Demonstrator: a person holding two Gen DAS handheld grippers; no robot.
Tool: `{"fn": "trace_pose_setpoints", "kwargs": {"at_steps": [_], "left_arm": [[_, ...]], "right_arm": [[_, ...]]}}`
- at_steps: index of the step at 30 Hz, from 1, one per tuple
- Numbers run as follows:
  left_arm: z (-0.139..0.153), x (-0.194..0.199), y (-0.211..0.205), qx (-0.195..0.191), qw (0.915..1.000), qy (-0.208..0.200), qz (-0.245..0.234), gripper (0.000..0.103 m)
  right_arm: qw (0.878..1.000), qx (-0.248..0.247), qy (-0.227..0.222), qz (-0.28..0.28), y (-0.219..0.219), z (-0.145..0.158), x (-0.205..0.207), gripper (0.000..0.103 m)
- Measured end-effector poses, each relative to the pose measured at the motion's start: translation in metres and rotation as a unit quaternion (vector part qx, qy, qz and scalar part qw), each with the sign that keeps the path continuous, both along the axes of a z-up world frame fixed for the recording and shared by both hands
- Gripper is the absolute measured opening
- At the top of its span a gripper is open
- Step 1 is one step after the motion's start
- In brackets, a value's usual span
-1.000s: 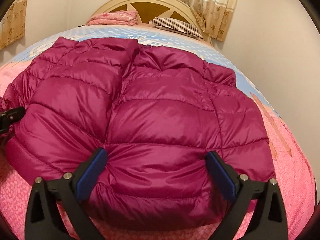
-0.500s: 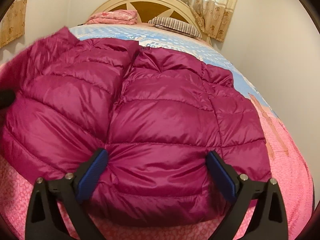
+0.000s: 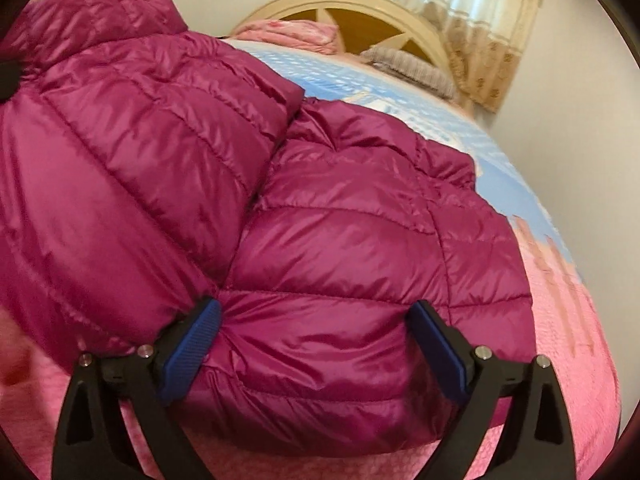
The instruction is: Fold large clothes
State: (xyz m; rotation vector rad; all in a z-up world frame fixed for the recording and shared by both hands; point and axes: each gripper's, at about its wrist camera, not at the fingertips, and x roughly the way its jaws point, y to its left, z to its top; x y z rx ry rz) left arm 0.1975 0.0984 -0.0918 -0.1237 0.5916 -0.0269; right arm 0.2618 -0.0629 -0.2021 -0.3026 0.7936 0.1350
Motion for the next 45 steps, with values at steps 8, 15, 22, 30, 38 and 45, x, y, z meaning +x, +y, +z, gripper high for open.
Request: {"fn": "trace_pose_setpoints", "kwargs": {"at_steps": [8, 15, 22, 30, 38, 45], "left_arm": [[0.045, 0.011, -0.089, 0.102, 0.9904, -0.053, -0.077, 0.006], [0.027, 0.038, -0.222, 0.204, 0.9609, -0.070, -0.174, 0.006], [-0.058, 0.067, -0.305, 0.282, 0.9340, -0.030, -0.217, 0.012], [-0.032, 0.030, -0.319, 0.267, 0.9308, -0.079, -0.237, 0.073], [0.039, 0.023, -0.238, 0.224, 0.9565, -0.123, -0.141, 0.099], [0.023, 0.109, -0.122, 0.188, 0.9792, -0.026, 0.072, 0.099]], "right_arm": [[0.996, 0.032, -0.057, -0.055, -0.125, 0.048, -0.022, 0.103], [0.976, 0.053, -0.056, -0.202, -0.264, 0.045, -0.018, 0.103], [0.962, 0.067, -0.039, -0.261, -0.330, 0.029, -0.027, 0.103], [0.958, 0.070, -0.022, -0.278, -0.341, 0.022, -0.029, 0.103], [0.960, 0.070, -0.040, -0.268, -0.326, 0.056, -0.013, 0.099], [0.976, 0.087, -0.097, -0.175, -0.230, 0.143, 0.036, 0.094]]}}
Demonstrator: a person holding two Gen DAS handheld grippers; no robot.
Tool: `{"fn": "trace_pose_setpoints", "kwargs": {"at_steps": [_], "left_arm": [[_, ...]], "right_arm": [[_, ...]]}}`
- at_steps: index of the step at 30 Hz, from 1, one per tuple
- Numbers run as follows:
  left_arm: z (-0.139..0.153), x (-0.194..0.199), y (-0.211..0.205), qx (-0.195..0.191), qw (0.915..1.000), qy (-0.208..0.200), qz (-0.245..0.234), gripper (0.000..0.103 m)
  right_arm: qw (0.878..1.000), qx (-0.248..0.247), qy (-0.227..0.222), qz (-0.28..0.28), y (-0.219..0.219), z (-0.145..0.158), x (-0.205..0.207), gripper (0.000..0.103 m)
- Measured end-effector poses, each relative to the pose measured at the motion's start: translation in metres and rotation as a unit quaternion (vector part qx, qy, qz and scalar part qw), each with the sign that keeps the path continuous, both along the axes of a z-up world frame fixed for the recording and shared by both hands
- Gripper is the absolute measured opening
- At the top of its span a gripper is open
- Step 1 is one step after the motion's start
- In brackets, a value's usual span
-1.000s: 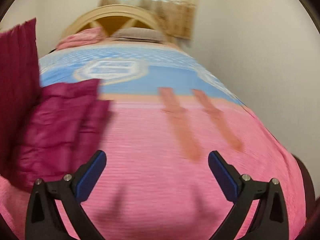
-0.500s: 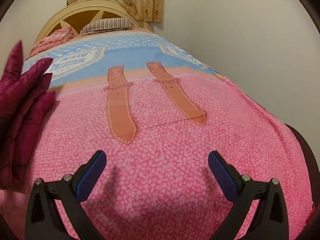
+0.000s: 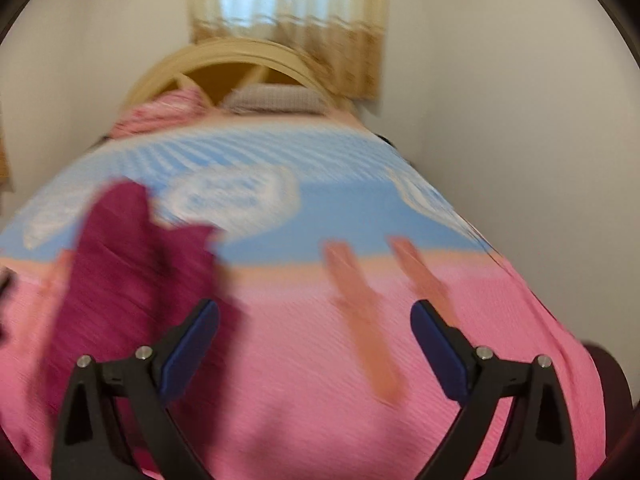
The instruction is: Fold large clothes
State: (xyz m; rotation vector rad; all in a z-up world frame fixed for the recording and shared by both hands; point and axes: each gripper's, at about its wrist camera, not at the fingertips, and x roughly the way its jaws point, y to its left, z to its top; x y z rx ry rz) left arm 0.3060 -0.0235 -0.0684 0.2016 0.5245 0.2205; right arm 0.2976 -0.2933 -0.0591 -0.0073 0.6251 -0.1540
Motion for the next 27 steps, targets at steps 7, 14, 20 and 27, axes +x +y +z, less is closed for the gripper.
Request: {"fn": "trace_pose_setpoints", "kwargs": {"at_steps": [7, 14, 20, 27], "left_arm": [[-0.025, 0.051, 0.045, -0.090, 0.9920, 0.041, 0.078, 0.099], [-0.036, 0.076, 0.037, -0.137, 0.9860, 0.050, 0.081, 0.099], [-0.055, 0.099, -0.012, -0.107, 0.9907, 0.076, 0.035, 0.100], [-0.086, 0.111, -0.077, 0.022, 0.9966, 0.079, 0.002, 0.100]], "right_arm": [[0.997, -0.026, -0.023, 0.064, 0.118, 0.030, 0.078, 0.086], [0.997, -0.015, 0.031, 0.072, 0.131, -0.036, 0.115, 0.072], [0.996, 0.018, 0.078, 0.026, 0.075, -0.087, 0.102, 0.072], [0.995, 0.057, 0.081, 0.005, 0.044, -0.115, 0.090, 0.072]]}}
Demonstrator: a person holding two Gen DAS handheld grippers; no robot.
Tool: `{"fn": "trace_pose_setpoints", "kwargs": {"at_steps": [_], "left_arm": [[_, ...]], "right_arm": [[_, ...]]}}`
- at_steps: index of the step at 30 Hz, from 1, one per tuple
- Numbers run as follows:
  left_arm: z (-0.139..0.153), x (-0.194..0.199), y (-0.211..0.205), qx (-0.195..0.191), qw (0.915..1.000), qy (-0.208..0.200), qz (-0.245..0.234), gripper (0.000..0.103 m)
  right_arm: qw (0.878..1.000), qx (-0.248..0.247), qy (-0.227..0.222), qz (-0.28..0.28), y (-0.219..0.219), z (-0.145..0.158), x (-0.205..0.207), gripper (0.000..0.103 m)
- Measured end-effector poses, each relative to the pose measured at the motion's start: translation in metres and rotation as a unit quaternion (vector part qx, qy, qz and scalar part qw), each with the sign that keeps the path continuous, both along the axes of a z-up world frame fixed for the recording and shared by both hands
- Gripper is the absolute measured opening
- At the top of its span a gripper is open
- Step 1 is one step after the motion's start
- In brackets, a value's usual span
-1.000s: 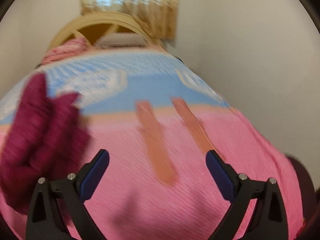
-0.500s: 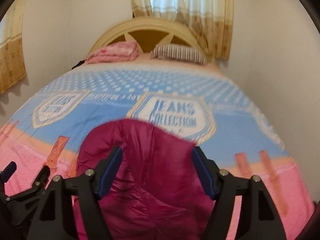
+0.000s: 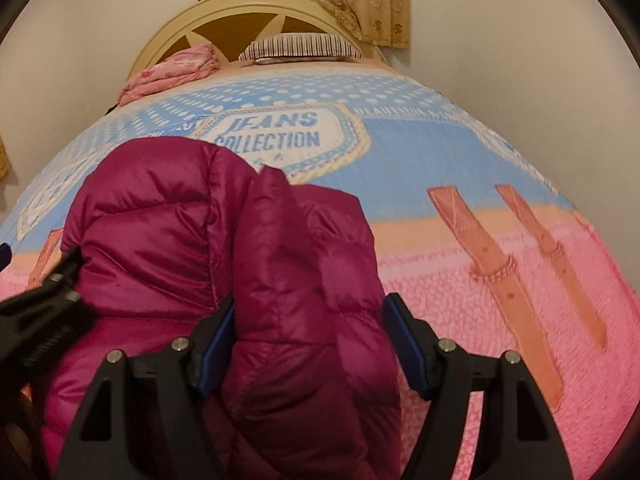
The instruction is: Fold large clothes
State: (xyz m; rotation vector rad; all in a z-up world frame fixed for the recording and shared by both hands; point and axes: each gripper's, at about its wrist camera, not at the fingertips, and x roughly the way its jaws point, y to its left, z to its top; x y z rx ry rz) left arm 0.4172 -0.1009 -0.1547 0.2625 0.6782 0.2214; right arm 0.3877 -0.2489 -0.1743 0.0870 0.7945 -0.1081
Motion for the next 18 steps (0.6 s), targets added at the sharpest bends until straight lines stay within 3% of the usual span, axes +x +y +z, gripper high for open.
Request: {"fn": "trace_pose_setpoints", "kwargs": {"at_steps": [11, 18], "left_arm": [[-0.020, 0.010, 0.014, -0.051, 0.9985, 0.017, 0.011, 0.102], [-0.025, 0.015, 0.015, -0.057, 0.9979, 0.030, 0.009, 0.102]], "right_arm": [[0.999, 0.033, -0.007, 0.004, -0.004, -0.020, 0.000, 0.073], [0.999, 0.032, 0.002, 0.006, -0.006, -0.023, 0.005, 0.073]]}}
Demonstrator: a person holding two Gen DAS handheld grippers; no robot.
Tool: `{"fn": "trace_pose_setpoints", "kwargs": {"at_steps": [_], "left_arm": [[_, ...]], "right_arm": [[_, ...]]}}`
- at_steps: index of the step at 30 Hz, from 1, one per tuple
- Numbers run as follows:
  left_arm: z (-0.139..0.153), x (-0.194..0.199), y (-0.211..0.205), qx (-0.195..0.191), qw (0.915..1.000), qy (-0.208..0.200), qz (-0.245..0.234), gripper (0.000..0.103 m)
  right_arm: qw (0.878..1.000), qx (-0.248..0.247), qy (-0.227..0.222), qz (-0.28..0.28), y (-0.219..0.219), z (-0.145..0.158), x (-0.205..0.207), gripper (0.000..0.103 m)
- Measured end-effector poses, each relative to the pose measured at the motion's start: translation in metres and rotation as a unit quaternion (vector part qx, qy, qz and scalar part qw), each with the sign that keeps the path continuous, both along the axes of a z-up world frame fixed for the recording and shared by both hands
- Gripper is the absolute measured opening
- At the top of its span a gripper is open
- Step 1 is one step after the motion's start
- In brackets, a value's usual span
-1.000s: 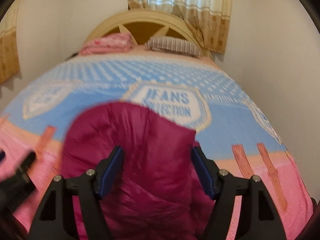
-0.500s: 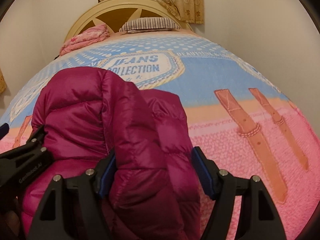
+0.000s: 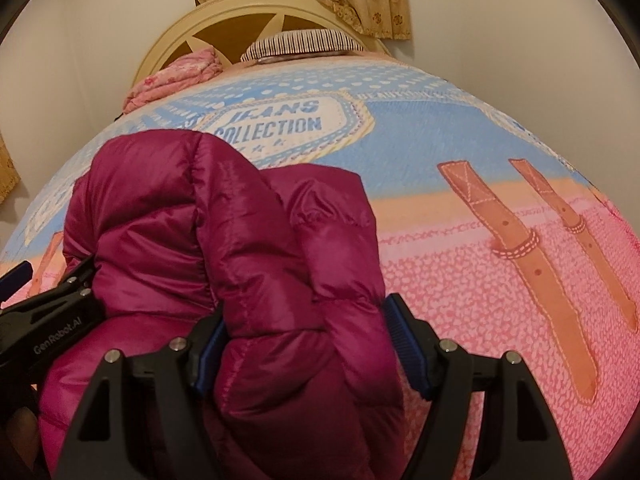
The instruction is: Fold large clothes
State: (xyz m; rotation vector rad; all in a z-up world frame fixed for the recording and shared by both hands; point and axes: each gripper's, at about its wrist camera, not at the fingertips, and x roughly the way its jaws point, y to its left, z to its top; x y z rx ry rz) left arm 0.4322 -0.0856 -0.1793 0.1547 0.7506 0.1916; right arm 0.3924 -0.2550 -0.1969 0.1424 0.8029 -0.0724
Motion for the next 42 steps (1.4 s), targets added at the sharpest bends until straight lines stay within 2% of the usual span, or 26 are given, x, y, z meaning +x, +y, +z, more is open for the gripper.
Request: {"fn": "trace_pose_setpoints", "kwargs": {"at_steps": [7, 26, 30, 33, 35, 36, 38, 40, 42], "left_arm": [[-0.006, 0.003, 0.009, -0.036, 0.9993, 0.011, -0.002, 0.102], [-0.005, 0.002, 0.008, -0.031, 0.9994, 0.016, -0.005, 0.102], [0.015, -0.010, 0.019, -0.044, 0.9988, 0.014, -0.015, 0.102], [0.038, -0.027, 0.035, -0.069, 0.9975, -0.020, 0.001, 0.102], [0.047, -0.032, 0.043, -0.084, 0.9960, -0.027, 0.009, 0.102], [0.050, -0.034, 0.046, -0.091, 0.9954, -0.027, 0.017, 0.102], [0.050, -0.034, 0.047, -0.102, 0.9945, -0.019, 0.019, 0.102], [0.045, -0.033, 0.044, -0.102, 0.9945, -0.011, 0.022, 0.102], [0.035, -0.032, 0.038, -0.086, 0.9961, -0.004, 0.020, 0.102]], "right_arm": [[1.000, 0.009, 0.018, 0.000, -0.001, -0.006, 0.005, 0.077], [0.999, 0.014, 0.029, 0.004, -0.005, -0.011, 0.011, 0.079], [1.000, -0.017, 0.010, 0.009, -0.002, 0.009, 0.000, 0.081], [0.999, -0.029, -0.037, -0.005, -0.001, 0.045, -0.017, 0.081], [0.997, -0.035, -0.072, -0.001, 0.006, 0.070, -0.026, 0.081], [0.996, -0.031, -0.085, 0.007, 0.011, 0.080, -0.028, 0.079], [0.995, -0.006, -0.094, 0.032, 0.021, 0.090, -0.025, 0.069], [0.995, 0.019, -0.072, 0.059, 0.032, 0.084, -0.010, 0.061], [0.996, 0.038, -0.053, 0.065, 0.033, 0.068, 0.005, 0.058]]}}
